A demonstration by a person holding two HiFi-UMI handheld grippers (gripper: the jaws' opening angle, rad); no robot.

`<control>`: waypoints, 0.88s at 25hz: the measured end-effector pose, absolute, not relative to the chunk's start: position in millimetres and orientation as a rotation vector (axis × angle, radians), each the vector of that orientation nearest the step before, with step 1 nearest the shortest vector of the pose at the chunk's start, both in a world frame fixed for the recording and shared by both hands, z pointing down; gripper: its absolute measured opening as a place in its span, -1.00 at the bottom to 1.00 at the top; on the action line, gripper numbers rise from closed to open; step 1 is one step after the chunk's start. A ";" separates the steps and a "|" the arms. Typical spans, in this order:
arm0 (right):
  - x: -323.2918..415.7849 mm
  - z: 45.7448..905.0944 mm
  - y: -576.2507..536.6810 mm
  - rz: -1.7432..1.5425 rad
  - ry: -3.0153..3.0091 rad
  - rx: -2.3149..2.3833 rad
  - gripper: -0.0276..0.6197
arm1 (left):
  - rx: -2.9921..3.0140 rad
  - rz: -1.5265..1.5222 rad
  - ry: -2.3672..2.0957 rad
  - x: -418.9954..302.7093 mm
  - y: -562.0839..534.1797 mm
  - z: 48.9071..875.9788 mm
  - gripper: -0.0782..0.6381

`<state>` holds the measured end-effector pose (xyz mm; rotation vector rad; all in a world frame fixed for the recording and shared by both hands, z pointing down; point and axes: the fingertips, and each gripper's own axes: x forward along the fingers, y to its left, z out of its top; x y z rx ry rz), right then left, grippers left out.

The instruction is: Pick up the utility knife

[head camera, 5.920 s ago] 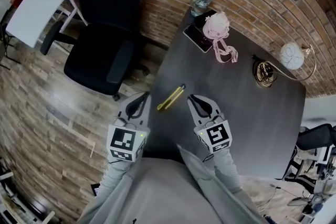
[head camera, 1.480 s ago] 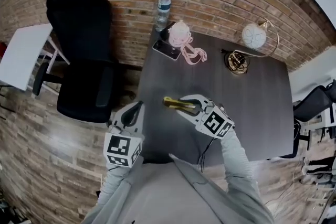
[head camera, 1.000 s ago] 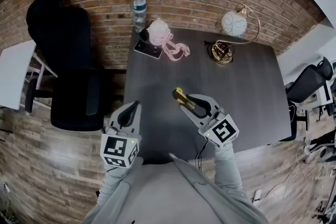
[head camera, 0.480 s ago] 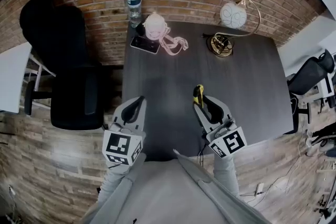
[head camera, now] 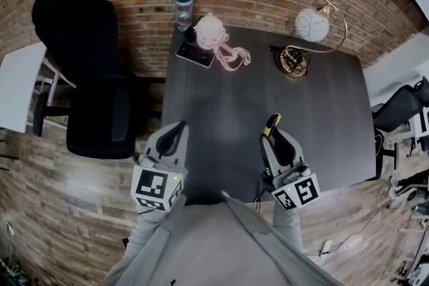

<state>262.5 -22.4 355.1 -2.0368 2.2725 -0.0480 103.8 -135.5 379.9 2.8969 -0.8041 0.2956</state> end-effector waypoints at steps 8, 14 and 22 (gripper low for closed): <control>254.1 358.0 -29.6 -0.054 2.296 -1.992 -0.52 | 2.878 0.289 -0.869 91.8 -138.0 380.0 -0.73; 249.0 357.5 -31.2 -0.054 2.302 -1.977 -0.52 | 2.875 0.281 -0.886 86.3 -139.1 378.7 -0.73; 246.5 355.2 -32.3 -0.053 2.311 -1.962 -0.52 | 2.874 0.280 -0.888 85.3 -138.8 377.0 -0.73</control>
